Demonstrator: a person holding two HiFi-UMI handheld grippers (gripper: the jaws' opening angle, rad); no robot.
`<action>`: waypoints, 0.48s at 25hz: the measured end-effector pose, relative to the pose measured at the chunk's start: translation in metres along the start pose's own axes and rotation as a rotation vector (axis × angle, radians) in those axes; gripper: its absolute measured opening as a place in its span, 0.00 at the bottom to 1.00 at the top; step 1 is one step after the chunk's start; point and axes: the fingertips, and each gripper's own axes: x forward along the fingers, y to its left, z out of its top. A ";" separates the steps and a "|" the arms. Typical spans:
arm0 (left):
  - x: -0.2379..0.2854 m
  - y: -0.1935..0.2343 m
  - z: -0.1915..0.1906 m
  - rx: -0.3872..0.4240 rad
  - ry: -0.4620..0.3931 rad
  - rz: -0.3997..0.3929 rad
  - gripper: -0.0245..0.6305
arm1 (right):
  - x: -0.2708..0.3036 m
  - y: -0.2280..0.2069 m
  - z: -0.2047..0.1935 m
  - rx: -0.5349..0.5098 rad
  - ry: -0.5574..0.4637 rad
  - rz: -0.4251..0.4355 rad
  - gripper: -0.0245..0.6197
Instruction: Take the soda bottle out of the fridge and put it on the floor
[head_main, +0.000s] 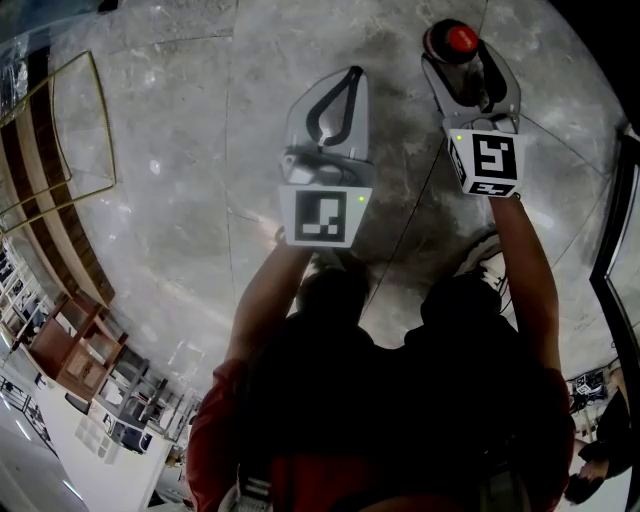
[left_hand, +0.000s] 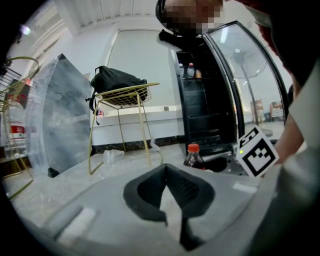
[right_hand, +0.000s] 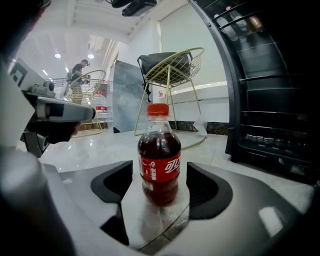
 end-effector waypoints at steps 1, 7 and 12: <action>0.000 0.000 0.000 -0.002 -0.001 0.002 0.04 | -0.004 0.001 -0.002 0.000 0.004 0.002 0.54; -0.003 0.004 -0.002 -0.016 -0.001 0.017 0.04 | -0.035 0.010 -0.007 -0.005 -0.002 0.010 0.54; -0.008 0.005 -0.008 -0.026 0.010 0.026 0.04 | -0.060 0.009 -0.009 0.028 -0.013 -0.010 0.54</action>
